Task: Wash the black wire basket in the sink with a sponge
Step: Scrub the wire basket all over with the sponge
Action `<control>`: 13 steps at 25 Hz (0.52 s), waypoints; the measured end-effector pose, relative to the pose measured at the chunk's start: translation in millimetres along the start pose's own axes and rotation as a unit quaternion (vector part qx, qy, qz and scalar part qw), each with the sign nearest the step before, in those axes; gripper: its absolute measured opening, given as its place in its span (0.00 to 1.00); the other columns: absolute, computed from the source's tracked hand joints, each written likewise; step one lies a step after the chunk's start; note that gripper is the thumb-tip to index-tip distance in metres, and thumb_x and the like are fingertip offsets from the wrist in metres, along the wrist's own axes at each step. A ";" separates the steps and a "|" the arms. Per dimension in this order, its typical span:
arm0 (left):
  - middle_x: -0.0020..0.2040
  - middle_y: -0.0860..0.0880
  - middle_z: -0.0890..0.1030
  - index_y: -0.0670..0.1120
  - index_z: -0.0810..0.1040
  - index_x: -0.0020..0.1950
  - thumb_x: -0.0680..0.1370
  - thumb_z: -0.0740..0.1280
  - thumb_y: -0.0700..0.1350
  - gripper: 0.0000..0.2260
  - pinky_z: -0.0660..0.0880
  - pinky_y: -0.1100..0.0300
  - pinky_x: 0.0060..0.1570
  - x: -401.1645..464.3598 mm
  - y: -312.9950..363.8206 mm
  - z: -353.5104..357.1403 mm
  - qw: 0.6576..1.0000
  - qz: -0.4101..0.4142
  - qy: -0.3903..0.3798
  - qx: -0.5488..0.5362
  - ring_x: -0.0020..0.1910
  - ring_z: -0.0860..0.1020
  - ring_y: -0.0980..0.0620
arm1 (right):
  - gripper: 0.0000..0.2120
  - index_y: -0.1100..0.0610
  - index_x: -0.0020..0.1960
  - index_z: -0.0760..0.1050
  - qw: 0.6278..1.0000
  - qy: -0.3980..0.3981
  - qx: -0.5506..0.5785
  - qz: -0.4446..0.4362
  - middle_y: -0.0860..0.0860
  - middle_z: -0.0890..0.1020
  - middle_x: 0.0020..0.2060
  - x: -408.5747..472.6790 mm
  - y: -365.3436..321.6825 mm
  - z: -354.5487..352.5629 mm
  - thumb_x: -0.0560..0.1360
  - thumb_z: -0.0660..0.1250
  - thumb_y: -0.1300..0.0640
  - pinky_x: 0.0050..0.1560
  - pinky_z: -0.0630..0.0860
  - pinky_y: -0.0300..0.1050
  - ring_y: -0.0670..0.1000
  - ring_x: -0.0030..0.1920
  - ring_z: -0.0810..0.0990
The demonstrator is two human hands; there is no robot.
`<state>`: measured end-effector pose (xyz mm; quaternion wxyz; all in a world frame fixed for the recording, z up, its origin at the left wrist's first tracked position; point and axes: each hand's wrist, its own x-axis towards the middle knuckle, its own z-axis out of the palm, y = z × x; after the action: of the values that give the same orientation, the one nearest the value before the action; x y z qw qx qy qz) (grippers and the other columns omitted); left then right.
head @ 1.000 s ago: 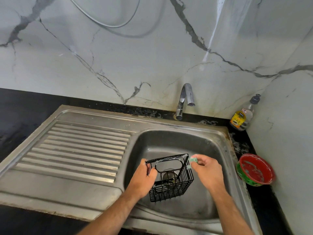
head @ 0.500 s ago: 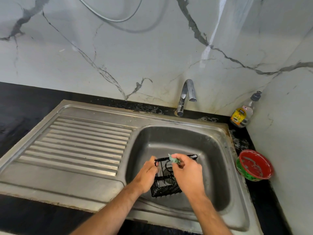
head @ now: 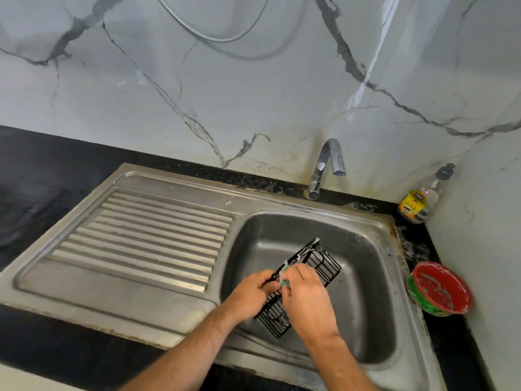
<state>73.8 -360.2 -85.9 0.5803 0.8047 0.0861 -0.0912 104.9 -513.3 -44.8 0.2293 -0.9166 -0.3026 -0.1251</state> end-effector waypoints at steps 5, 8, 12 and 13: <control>0.40 0.51 0.83 0.54 0.80 0.45 0.82 0.64 0.50 0.09 0.77 0.45 0.50 1.1 2.3 1.3 0.998 0.030 0.034 0.043 0.40 0.79 0.52 | 0.13 0.58 0.51 0.82 0.999 0.025 0.018 0.030 0.51 0.83 0.45 -10.6 1.3 -0.3 0.67 0.78 0.60 0.44 0.82 0.44 0.51 0.45 0.83; 0.41 0.52 0.85 0.53 0.82 0.46 0.83 0.65 0.52 0.09 0.78 0.50 0.49 2.2 0.9 -1.9 0.997 0.042 0.043 0.053 0.43 0.82 0.56 | 0.11 0.57 0.47 0.83 0.999 0.004 -0.012 0.029 0.50 0.85 0.42 -3.6 -9.7 -1.8 0.68 0.80 0.57 0.42 0.81 0.42 0.51 0.42 0.84; 0.43 0.54 0.86 0.53 0.83 0.46 0.83 0.65 0.52 0.10 0.79 0.48 0.52 2.1 -2.8 -4.1 0.996 0.038 0.029 0.070 0.46 0.83 0.45 | 0.14 0.55 0.57 0.81 0.994 -0.077 -0.020 0.079 0.51 0.84 0.47 3.4 -15.0 -9.8 0.72 0.76 0.59 0.44 0.80 0.43 0.51 0.45 0.83; 0.43 0.54 0.86 0.53 0.83 0.46 0.84 0.65 0.50 0.10 0.79 0.50 0.52 2.5 -2.3 -4.4 0.996 0.038 0.025 0.073 0.46 0.84 0.48 | 0.16 0.55 0.56 0.82 0.994 -0.073 -0.027 0.078 0.51 0.84 0.45 0.8 -12.6 -9.1 0.70 0.78 0.60 0.41 0.80 0.42 0.51 0.43 0.84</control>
<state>75.9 -355.2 -87.2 0.5204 0.8498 0.0631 -0.0545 97.0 -508.5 -32.4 0.1904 -0.9500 -0.2427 -0.0479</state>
